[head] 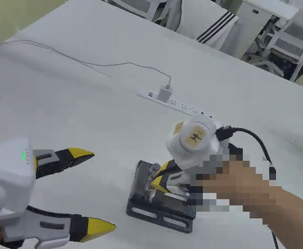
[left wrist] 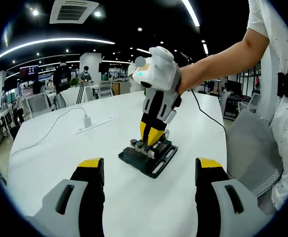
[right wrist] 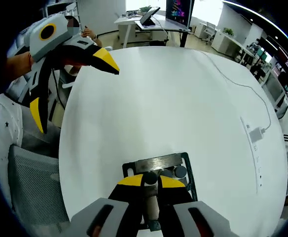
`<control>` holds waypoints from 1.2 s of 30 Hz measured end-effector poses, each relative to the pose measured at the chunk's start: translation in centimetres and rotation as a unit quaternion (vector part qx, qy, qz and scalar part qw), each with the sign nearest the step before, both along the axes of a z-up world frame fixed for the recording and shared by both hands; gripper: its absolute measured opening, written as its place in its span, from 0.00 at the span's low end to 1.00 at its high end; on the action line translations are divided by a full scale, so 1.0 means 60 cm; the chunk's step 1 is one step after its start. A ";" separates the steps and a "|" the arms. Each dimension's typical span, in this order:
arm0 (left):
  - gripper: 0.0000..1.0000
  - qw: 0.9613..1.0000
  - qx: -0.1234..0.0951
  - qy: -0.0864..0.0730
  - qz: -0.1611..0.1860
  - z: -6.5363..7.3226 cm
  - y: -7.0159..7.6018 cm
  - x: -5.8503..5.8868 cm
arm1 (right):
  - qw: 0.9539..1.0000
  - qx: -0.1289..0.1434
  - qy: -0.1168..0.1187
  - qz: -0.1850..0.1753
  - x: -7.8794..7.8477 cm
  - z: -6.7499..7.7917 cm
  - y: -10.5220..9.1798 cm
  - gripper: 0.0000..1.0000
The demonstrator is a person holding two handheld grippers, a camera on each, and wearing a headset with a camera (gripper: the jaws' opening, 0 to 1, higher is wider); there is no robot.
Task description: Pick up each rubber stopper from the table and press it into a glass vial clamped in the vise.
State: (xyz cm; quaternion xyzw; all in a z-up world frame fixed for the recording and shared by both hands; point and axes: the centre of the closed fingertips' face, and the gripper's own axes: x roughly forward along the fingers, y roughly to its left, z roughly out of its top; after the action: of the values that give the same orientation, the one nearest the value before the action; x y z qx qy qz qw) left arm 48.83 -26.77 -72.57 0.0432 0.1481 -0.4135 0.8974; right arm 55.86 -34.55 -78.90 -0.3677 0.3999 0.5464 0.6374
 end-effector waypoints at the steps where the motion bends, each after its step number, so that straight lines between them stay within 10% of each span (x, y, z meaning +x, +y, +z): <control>1: 0.74 1.000 -0.001 0.000 0.002 0.001 0.000 -0.001 | 1.000 0.006 -0.003 -0.002 0.000 0.005 -0.001 0.07; 18: 0.84 1.000 0.020 -0.003 -0.012 0.018 -0.007 -0.002 | 0.987 0.120 -0.021 -0.104 -0.018 0.071 -0.093 0.26; 36: 0.97 0.999 0.035 0.020 -0.022 -0.010 -0.016 0.002 | 0.955 0.221 -0.019 -0.195 -0.061 0.038 -0.195 0.59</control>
State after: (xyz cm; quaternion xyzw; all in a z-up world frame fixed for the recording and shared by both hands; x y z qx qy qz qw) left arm 48.95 -27.74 -73.18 0.0696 0.1794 -0.4285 0.8828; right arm 52.20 -46.24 -76.60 -0.1429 0.3215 0.4791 0.8042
